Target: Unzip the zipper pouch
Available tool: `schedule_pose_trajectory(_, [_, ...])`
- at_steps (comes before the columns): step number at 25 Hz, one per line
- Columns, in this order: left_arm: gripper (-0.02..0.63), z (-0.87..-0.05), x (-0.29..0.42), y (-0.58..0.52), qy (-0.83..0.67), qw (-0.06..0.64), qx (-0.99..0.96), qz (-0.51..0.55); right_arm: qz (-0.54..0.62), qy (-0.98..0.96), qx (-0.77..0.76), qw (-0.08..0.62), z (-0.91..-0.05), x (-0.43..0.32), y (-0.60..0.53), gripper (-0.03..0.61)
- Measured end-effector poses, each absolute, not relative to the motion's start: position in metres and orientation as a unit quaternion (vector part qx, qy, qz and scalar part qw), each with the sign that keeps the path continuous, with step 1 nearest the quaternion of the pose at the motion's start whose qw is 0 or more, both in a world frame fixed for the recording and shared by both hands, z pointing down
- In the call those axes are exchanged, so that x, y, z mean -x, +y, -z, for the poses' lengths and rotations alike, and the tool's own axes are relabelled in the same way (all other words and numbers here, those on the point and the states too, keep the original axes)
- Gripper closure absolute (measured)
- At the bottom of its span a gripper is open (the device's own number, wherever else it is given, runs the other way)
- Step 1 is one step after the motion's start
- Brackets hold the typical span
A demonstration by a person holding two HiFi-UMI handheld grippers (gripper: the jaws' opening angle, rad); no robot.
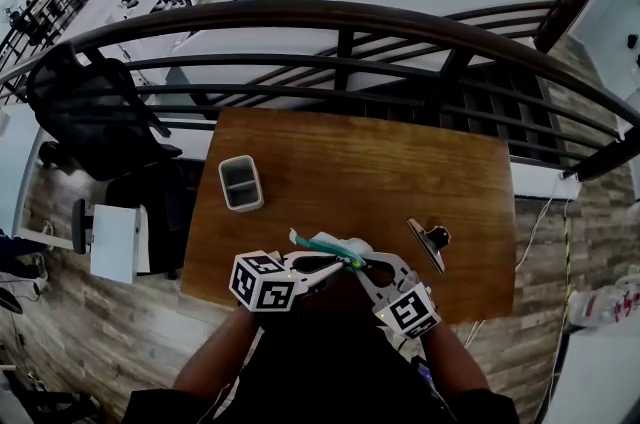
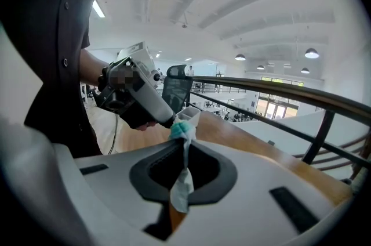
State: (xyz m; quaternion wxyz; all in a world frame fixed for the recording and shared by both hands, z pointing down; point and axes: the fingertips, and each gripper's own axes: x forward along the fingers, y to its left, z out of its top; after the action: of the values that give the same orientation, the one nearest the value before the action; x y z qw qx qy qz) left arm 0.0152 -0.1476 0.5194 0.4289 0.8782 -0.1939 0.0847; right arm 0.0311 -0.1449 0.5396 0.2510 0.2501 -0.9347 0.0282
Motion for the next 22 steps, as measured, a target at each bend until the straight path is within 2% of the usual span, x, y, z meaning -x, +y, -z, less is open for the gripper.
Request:
schedule_pose_trajectory(8, [0.566, -0.516, -0.026, -0.15, -0.166, 0.426, -0.885, -0.092, -0.029, -0.932, -0.257, 0.253, -0.543, -0.038, -0.147, 0.577])
schedule_pose_trajectory(13, [0.594, -0.515, -0.033, -0.152, -0.166, 0.43, -0.882, -0.102, -0.032, -0.929, -0.262, 0.26, -0.545, -0.044, -0.148, 0.574])
schedule_pose_trajectory(22, [0.6, -0.518, -0.046, -0.159, -0.168, 0.439, -0.876, -0.104, -0.025, -0.922, -0.274, 0.273, -0.54, -0.06, -0.147, 0.465])
